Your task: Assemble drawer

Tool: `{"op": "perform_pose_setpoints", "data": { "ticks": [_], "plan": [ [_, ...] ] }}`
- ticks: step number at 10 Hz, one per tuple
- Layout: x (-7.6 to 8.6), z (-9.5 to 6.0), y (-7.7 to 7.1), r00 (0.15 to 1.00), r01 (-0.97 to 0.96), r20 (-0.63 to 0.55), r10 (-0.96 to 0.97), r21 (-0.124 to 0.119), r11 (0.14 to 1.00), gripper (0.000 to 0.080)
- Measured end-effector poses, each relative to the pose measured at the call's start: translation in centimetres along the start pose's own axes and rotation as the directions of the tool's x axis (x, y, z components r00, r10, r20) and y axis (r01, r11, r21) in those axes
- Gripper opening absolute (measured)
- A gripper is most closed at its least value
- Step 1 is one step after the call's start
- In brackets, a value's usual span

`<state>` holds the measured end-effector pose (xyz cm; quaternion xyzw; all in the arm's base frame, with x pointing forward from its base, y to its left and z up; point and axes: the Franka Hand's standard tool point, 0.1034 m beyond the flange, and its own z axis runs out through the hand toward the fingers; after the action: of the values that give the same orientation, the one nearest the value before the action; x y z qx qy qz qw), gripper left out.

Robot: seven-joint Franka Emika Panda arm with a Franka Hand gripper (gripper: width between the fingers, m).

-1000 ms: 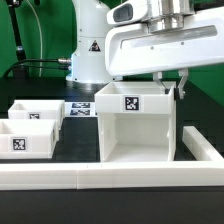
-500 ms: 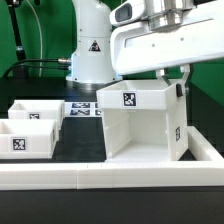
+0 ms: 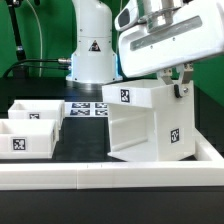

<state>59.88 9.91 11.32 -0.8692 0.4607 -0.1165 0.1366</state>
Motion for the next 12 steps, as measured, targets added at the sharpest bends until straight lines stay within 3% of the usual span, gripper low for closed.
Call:
{"op": "perform_pose_setpoints", "data": {
  "ticks": [4, 5, 7, 12],
  "plan": [
    [-0.01, -0.44, -0.29, 0.968, -0.252, 0.014, 0.252, 0.022, 0.967, 0.0051],
    [0.35, -0.61, 0.12, 0.925, -0.380, 0.028, 0.379, 0.024, 0.925, 0.0051],
    [0.51, -0.03, 0.25, 0.817, -0.574, 0.053, 0.574, -0.002, 0.819, 0.0051],
    [0.60, 0.13, -0.28, 0.807, -0.589, 0.058, 0.588, -0.002, 0.808, 0.0051]
  ]
}}
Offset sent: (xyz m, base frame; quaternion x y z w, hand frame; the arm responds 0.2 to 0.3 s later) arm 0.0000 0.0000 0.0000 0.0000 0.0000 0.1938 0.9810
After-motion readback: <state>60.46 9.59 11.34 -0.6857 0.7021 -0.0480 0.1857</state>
